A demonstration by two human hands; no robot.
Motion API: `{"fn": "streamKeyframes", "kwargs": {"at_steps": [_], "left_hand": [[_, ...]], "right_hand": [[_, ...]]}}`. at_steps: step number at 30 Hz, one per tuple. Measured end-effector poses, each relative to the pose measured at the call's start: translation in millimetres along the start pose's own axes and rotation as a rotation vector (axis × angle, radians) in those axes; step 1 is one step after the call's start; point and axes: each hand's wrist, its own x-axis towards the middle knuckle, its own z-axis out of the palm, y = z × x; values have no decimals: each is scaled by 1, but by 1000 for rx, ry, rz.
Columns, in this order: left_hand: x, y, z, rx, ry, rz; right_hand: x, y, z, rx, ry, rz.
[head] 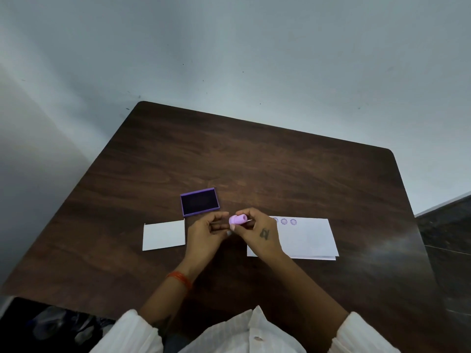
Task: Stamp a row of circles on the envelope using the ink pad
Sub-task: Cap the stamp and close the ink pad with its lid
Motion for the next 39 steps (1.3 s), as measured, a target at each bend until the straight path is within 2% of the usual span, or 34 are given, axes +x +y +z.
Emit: {"fn": "streamKeyframes", "kwargs": {"at_steps": [4, 8, 12, 20, 24, 27, 30, 33, 36, 39], "left_hand": [[13, -7, 1, 80, 8, -68], [21, -12, 3, 128, -1, -107], [24, -16, 3, 176, -24, -103], [20, -19, -2, 150, -29, -71], [16, -15, -13, 100, 108, 7], [10, -10, -32, 62, 272, 104], [8, -8, -58, 180, 441, 216], [7, -15, -83, 323, 519, 189], [3, -27, -99, 360, 541, 99], [-2, -41, -106, 377, 525, 13]], "right_hand": [[16, 6, 17, -153, -5, -30], [23, 12, 24, -248, -88, 4], [22, 13, 27, -287, -159, -6], [19, 8, 20, -260, -142, -49], [18, -5, 9, -194, 7, -140], [21, -21, 10, -129, 14, -190], [25, -36, 23, -148, 2, -263], [24, -44, 42, -199, -62, -294], [17, -45, 64, -253, -198, -247], [7, -42, 85, -336, -247, -226]]}}
